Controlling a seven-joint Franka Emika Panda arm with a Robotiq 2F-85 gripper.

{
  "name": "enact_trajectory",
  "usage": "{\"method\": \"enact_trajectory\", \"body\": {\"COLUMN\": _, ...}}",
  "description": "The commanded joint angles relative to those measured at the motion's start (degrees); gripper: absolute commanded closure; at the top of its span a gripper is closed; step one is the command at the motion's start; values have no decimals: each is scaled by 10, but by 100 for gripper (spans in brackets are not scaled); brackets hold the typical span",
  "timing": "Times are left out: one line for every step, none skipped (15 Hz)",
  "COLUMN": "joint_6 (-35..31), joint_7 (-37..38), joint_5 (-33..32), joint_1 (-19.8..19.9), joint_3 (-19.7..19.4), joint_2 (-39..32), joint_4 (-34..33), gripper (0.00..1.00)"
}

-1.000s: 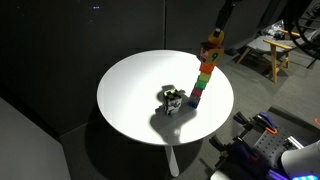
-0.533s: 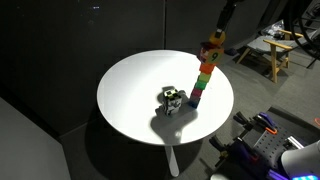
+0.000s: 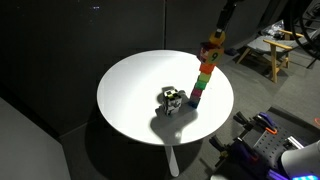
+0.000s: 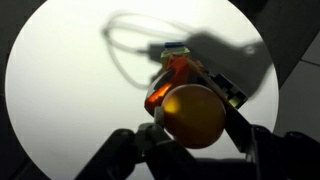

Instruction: Put the yellow fruit on the stacked blocks

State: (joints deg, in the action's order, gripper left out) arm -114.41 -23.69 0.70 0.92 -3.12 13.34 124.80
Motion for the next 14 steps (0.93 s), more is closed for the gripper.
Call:
{"method": "enact_trajectory", "body": {"joint_6": -6, "joint_7": 10, "joint_5": -6, "joint_1": -5, "joint_3": 0, "joint_2": 10, "joint_4": 4, "gripper": 62}}
{"method": "enact_trajectory", "body": {"joint_6": -6, "joint_7": 10, "joint_5": -5, "joint_1": -5, "joint_3": 0, "joint_2": 9, "joint_4": 3, "gripper": 62}}
{"method": "enact_trajectory", "body": {"joint_6": -7, "joint_7": 10, "joint_5": -6, "joint_1": -5, "joint_3": 0, "joint_2": 8, "joint_4": 3, "gripper": 62}}
{"method": "enact_trajectory", "body": {"joint_6": -8, "joint_7": 10, "joint_5": -6, "joint_1": -5, "joint_3": 0, "joint_2": 7, "joint_4": 2, "gripper": 62}}
{"method": "enact_trajectory", "body": {"joint_6": -9, "joint_7": 11, "joint_5": -6, "joint_1": -5, "joint_3": 0, "joint_2": 7, "joint_4": 2, "gripper": 62}}
{"method": "enact_trajectory", "body": {"joint_6": -10, "joint_7": 10, "joint_5": -5, "joint_1": -5, "joint_3": 0, "joint_2": 6, "joint_4": 1, "gripper": 62}}
{"method": "enact_trajectory", "body": {"joint_6": -10, "joint_7": 10, "joint_5": -5, "joint_1": -5, "joint_3": 0, "joint_2": 5, "joint_4": 0, "gripper": 62}}
{"method": "enact_trajectory", "body": {"joint_6": -11, "joint_7": 10, "joint_5": -5, "joint_1": -6, "joint_3": 0, "joint_2": 5, "joint_4": 0, "gripper": 62}}
{"method": "enact_trajectory", "body": {"joint_6": -12, "joint_7": 10, "joint_5": -5, "joint_1": -6, "joint_3": 0, "joint_2": 4, "joint_4": 1, "gripper": 62}}
{"method": "enact_trajectory", "body": {"joint_6": -13, "joint_7": 9, "joint_5": -5, "joint_1": -6, "joint_3": 0, "joint_2": 4, "joint_4": 1, "gripper": 62}}
{"method": "enact_trajectory", "body": {"joint_6": -14, "joint_7": 9, "joint_5": -5, "joint_1": -6, "joint_3": 0, "joint_2": 4, "joint_4": 1, "gripper": 62}}
{"method": "enact_trajectory", "body": {"joint_6": -16, "joint_7": 8, "joint_5": -5, "joint_1": -6, "joint_3": 0, "joint_2": 3, "joint_4": 1, "gripper": 62}}
{"method": "enact_trajectory", "body": {"joint_6": -17, "joint_7": 9, "joint_5": -5, "joint_1": -6, "joint_3": 1, "joint_2": 2, "joint_4": 1, "gripper": 62}}
{"method": "enact_trajectory", "body": {"joint_6": -18, "joint_7": 9, "joint_5": -5, "joint_1": -6, "joint_3": 1, "joint_2": 1, "joint_4": -1, "gripper": 62}}
